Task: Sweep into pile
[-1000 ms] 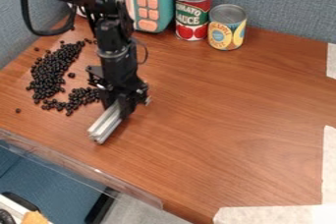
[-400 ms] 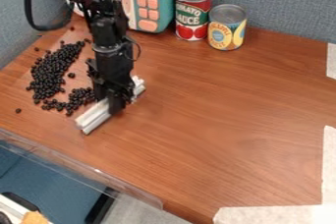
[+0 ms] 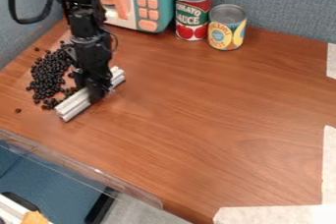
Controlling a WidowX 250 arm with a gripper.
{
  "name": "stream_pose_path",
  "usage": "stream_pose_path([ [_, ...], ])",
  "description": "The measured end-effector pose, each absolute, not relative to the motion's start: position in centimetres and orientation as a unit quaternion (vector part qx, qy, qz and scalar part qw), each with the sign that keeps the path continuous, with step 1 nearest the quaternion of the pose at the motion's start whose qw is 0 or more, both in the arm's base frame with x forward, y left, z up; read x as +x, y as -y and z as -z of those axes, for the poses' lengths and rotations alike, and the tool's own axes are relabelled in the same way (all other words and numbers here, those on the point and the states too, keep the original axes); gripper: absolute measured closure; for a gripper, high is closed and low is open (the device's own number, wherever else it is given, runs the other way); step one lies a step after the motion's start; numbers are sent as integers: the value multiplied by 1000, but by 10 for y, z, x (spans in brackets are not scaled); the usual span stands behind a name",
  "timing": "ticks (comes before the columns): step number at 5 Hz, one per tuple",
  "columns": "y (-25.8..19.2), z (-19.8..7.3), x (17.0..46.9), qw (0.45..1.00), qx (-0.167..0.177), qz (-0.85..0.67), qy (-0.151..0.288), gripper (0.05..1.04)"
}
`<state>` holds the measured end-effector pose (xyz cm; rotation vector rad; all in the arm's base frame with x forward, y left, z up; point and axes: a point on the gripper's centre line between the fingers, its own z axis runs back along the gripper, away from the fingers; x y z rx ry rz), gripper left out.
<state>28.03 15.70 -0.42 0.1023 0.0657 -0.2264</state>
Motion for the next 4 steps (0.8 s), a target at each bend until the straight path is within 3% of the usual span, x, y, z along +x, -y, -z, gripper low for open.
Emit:
stream_pose_path([
  [2,-184,5,280,988,55,127,-73,714],
  [4,-210,2,291,985,83,133,-75,714],
])
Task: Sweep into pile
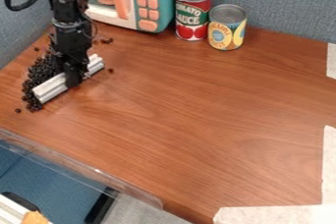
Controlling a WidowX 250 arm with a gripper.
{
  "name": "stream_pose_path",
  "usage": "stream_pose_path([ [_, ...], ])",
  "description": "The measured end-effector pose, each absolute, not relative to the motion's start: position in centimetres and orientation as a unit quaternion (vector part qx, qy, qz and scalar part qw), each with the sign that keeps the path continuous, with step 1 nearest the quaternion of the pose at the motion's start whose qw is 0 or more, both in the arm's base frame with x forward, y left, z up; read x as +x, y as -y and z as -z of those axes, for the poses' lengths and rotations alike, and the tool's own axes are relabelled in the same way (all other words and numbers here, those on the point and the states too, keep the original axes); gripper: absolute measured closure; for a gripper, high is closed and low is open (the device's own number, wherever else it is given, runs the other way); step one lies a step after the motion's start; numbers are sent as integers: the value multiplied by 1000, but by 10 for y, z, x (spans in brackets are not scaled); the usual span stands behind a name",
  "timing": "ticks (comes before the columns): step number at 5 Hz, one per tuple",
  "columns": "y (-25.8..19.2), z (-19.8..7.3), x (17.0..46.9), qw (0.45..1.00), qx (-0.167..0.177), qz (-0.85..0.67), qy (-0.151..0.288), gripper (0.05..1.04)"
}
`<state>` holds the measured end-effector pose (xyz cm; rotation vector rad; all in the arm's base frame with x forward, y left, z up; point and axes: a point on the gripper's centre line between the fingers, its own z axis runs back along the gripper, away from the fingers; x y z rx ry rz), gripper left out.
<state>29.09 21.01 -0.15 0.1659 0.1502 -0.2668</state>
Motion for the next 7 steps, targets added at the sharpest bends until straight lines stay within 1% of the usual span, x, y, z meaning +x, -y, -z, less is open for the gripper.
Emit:
stream_pose_path([
  [3,-253,1,294,987,99,102,-80,714],
  [4,-253,0,294,987,95,100,-79,714],
  [5,-240,-8,284,990,76,94,-75,714],
  [6,-229,-47,282,993,76,88,-35,714],
  [7,-219,-59,271,993,77,80,-36,714],
])
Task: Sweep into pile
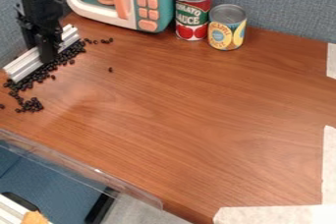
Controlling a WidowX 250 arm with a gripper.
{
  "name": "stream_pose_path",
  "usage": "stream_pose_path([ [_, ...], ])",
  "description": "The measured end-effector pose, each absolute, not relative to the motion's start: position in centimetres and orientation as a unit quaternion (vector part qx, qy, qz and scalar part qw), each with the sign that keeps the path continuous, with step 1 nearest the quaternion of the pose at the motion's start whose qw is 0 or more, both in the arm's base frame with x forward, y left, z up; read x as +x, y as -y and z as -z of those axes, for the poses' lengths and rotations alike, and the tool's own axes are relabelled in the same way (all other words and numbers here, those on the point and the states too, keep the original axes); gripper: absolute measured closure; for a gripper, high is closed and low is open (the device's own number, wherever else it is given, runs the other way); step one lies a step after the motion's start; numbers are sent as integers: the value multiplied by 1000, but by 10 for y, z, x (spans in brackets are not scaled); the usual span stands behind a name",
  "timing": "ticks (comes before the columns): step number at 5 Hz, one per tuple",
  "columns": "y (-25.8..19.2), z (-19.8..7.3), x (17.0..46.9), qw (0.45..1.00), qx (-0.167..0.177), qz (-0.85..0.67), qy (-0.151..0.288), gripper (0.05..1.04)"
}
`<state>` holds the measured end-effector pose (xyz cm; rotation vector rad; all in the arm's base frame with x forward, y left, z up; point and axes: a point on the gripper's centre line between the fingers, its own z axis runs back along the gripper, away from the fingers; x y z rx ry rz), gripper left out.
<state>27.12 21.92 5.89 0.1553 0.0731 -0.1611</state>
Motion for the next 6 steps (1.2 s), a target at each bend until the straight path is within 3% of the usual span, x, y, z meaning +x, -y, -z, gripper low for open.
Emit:
stream_pose_path([
  [3,-129,-27,281,993,30,92,-68,714],
  [5,-124,8,292,995,17,56,-84,714],
  [6,-136,9,305,996,19,39,-82,714],
])
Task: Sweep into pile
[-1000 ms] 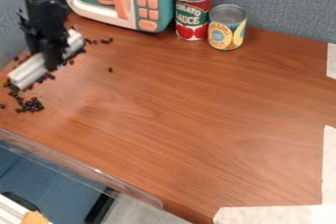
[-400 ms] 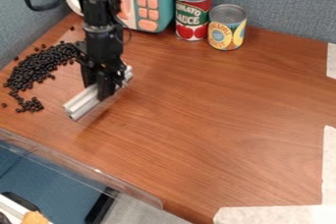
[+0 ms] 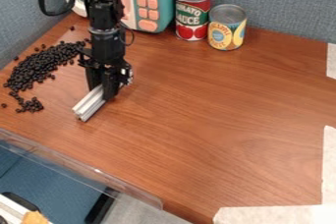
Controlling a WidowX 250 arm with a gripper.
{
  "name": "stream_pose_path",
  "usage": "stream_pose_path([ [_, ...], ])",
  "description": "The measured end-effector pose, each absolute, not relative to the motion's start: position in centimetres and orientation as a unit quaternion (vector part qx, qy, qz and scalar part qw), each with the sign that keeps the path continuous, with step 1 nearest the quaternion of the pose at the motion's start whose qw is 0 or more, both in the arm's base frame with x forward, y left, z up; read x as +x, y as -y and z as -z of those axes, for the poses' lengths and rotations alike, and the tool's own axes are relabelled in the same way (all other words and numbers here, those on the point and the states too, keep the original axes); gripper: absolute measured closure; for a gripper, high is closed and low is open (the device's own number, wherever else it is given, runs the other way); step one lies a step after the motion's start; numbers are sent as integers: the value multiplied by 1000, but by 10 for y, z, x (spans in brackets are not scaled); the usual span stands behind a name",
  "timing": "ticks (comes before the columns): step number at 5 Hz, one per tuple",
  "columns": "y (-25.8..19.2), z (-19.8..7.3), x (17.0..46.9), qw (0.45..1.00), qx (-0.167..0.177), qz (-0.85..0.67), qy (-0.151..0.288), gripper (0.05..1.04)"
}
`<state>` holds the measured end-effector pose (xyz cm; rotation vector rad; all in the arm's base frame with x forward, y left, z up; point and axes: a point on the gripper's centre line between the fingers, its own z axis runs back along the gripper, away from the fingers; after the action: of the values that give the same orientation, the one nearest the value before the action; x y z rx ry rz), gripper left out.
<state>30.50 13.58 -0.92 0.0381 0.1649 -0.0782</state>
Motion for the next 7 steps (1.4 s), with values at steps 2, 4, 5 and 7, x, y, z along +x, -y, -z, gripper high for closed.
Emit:
stream_pose_path([
  [2,-163,6,341,998,23,12,-57,714],
  [4,-191,5,372,998,27,-17,-50,714],
  [5,-205,4,381,998,25,-45,-41,714],
  [7,-228,4,376,994,24,-98,-41,714],
])
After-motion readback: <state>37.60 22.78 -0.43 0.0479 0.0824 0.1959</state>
